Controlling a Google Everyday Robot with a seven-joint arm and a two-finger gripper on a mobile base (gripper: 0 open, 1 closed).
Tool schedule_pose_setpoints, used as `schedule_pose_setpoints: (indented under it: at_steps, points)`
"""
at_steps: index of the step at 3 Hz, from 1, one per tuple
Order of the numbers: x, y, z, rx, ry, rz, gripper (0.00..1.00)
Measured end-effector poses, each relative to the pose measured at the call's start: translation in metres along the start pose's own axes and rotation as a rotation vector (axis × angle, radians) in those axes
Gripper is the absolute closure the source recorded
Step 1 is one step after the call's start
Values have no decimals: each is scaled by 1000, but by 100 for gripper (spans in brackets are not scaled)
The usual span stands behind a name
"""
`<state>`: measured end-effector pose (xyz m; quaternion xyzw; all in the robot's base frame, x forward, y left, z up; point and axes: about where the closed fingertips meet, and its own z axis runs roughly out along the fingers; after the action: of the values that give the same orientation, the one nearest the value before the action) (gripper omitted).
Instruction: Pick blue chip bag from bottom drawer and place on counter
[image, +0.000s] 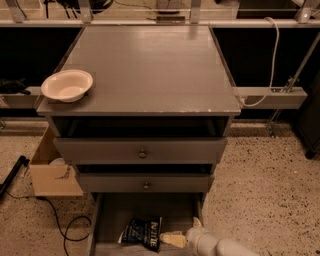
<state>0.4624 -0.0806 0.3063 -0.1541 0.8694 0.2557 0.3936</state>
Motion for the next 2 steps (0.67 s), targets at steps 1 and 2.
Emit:
schedule_pose_setpoints:
  at_steps: [1, 2]
  points:
    - [13, 16, 27, -6, 54, -46, 0]
    - [22, 23, 49, -17, 101, -57, 0]
